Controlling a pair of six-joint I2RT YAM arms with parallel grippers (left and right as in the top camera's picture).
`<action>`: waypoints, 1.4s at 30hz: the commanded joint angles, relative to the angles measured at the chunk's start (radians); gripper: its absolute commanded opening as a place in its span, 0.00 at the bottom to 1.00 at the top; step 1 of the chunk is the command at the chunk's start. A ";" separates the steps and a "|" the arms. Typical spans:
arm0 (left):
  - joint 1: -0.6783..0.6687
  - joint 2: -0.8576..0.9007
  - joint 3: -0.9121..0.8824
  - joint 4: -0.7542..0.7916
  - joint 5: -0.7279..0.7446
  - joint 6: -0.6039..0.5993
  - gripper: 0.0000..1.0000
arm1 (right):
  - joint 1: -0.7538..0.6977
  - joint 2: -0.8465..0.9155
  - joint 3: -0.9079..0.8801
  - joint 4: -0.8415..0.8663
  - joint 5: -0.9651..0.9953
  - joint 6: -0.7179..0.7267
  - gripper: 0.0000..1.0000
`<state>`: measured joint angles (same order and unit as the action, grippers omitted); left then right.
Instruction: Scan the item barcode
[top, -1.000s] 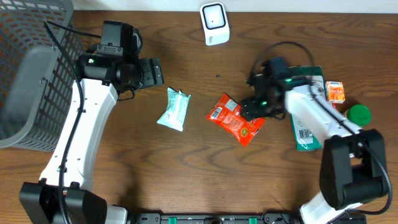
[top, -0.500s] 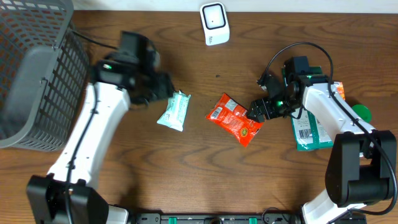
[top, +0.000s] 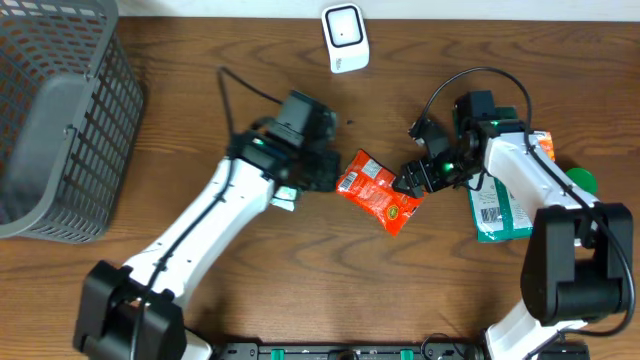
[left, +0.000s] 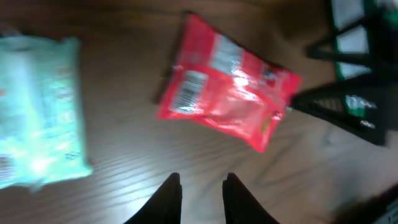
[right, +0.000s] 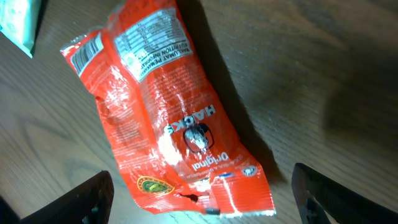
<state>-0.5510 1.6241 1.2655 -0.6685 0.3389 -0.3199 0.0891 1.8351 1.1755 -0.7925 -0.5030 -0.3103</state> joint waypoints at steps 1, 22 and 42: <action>-0.062 0.056 -0.014 0.023 -0.064 -0.048 0.22 | -0.019 0.037 0.006 0.007 -0.060 -0.033 0.88; -0.113 0.319 -0.014 0.153 -0.176 -0.101 0.19 | -0.052 0.161 0.006 0.035 -0.245 -0.114 0.87; -0.113 0.393 -0.014 0.185 -0.202 -0.101 0.19 | -0.047 0.163 -0.031 0.016 -0.342 -0.122 0.69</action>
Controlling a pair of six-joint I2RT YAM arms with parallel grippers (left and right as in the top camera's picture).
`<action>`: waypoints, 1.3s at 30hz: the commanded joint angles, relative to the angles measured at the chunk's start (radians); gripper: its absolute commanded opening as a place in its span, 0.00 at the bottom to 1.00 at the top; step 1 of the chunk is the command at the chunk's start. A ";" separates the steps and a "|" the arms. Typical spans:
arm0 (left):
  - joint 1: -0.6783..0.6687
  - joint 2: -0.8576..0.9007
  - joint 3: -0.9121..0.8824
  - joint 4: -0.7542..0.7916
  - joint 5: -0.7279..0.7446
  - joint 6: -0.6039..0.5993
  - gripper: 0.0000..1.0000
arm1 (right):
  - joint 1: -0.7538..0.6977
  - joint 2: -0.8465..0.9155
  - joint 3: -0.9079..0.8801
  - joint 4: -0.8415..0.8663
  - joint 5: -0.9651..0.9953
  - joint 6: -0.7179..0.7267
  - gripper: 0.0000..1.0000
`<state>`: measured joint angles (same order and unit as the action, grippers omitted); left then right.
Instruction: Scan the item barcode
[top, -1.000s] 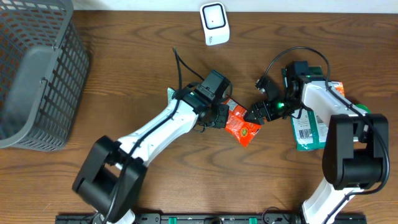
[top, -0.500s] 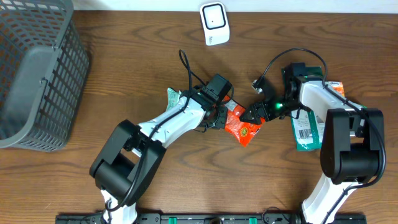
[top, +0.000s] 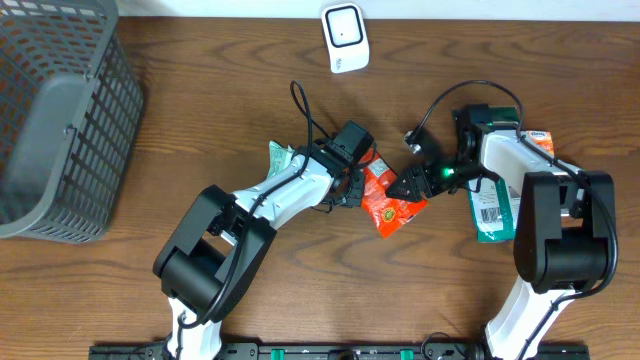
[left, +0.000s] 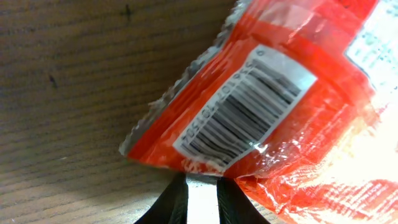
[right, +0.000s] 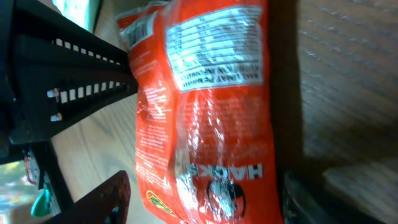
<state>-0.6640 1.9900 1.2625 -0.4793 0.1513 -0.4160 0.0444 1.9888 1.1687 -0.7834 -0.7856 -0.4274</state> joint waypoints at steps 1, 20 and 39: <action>0.000 0.027 -0.011 -0.005 -0.014 -0.005 0.19 | -0.003 0.010 -0.030 0.012 -0.059 0.003 0.69; 0.017 -0.141 0.006 -0.031 -0.014 -0.005 0.14 | -0.005 0.010 -0.078 0.111 -0.058 0.091 0.71; 0.016 0.023 0.005 0.051 -0.014 -0.008 0.15 | -0.003 0.010 -0.078 0.099 -0.058 0.118 0.69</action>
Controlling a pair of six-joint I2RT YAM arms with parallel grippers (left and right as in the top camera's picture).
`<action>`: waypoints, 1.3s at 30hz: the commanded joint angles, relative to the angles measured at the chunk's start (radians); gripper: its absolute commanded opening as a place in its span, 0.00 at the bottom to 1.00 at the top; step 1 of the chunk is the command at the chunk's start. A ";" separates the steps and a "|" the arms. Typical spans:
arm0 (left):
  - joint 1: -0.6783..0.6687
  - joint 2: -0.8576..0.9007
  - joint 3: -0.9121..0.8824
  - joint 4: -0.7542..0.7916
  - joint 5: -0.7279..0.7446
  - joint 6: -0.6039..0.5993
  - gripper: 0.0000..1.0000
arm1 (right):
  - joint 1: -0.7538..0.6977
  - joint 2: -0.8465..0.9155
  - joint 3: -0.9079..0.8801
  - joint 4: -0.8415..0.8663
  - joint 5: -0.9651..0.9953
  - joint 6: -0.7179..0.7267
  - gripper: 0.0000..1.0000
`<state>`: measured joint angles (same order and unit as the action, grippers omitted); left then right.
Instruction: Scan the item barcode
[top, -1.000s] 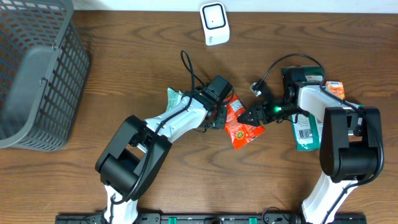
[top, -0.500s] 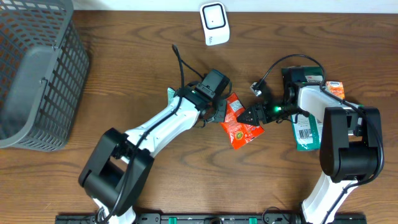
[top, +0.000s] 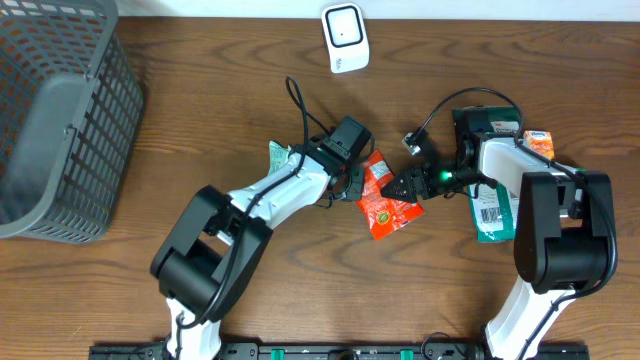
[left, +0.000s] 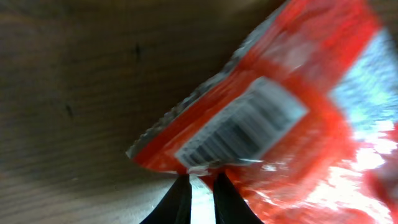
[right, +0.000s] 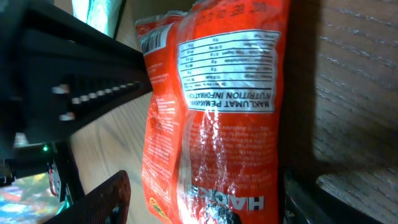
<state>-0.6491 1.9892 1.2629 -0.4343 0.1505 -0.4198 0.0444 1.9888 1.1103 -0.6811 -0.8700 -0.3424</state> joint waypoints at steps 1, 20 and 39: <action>0.002 0.026 0.004 0.007 -0.014 -0.005 0.15 | -0.003 0.010 -0.019 -0.004 0.025 0.036 0.68; 0.002 0.027 0.004 0.001 -0.013 -0.005 0.15 | 0.023 0.010 -0.093 0.058 -0.096 0.035 0.48; -0.033 0.026 0.003 0.000 -0.013 -0.005 0.13 | 0.039 0.010 -0.093 0.085 -0.160 0.036 0.38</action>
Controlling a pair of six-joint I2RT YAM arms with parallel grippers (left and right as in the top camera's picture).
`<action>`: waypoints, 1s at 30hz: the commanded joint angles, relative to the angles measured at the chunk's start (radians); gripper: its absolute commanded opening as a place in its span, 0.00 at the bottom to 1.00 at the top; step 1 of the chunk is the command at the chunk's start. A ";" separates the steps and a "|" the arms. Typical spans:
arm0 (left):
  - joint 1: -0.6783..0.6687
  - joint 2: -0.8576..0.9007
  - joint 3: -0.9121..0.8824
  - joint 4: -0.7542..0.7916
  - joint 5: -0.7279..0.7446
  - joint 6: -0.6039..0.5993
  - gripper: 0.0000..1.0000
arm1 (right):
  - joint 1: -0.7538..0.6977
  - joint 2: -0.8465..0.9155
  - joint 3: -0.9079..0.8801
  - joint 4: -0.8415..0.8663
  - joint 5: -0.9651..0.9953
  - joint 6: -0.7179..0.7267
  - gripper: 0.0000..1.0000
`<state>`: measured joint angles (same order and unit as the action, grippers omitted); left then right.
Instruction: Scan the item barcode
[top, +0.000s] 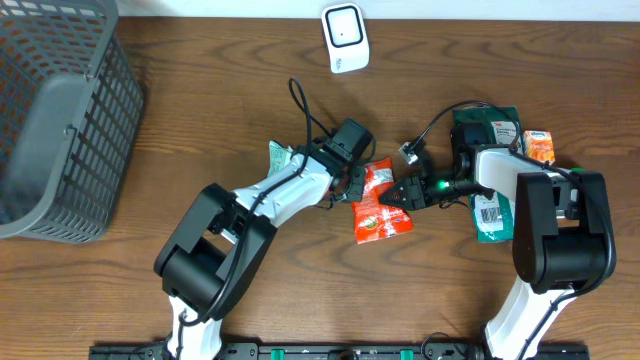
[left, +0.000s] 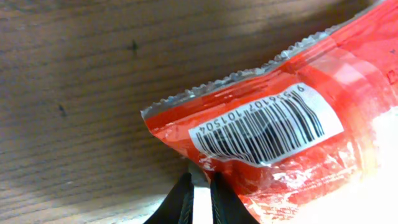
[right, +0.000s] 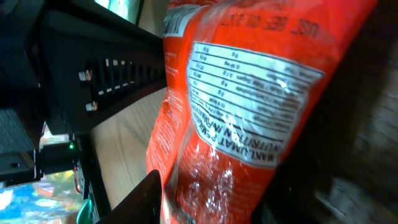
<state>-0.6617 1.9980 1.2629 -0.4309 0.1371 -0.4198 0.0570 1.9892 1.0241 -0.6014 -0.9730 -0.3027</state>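
Observation:
A red snack packet (top: 381, 203) sits mid-table between both arms. Its white barcode (left: 267, 127) faces the left wrist camera. My left gripper (top: 352, 188) is at the packet's left corner, and its jaws (left: 200, 182) are shut on the crimped edge just below the barcode. My right gripper (top: 399, 194) is at the packet's right side. In the right wrist view the packet (right: 249, 93) fills the narrowed gap of the gripper (right: 211, 186), with the nutrition label showing. The white scanner (top: 343, 38) stands at the table's far edge.
A grey wire basket (top: 55, 120) takes up the far left. A teal packet (top: 279, 156) lies partly under my left arm. Green packets (top: 489, 205) and a small orange item (top: 538, 147) lie at the right, under and beside my right arm.
The red packet has turned and now sits squarer between the grippers. My right jaws stood wide around it and are now closed in against it. My left gripper still pinches the barcode corner.
At first the packet lay flat, with my left gripper away from it and nearly shut, and my right gripper open beside it. Then my left gripper pinched the barcode corner while the right jaws stood wide around the packet. Now both grippers hold it.

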 joint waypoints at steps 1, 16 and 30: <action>-0.021 0.017 0.003 -0.004 0.000 -0.005 0.13 | 0.035 0.009 -0.007 0.009 -0.057 0.001 0.38; -0.023 0.014 0.003 -0.018 0.000 0.000 0.13 | 0.075 0.009 -0.007 0.041 -0.026 0.044 0.17; 0.055 -0.332 0.014 -0.151 -0.167 0.026 0.42 | 0.075 -0.089 -0.002 0.010 0.059 0.045 0.02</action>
<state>-0.6464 1.7710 1.2629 -0.5625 0.0414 -0.3943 0.1177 1.9713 1.0233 -0.5808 -0.9493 -0.2531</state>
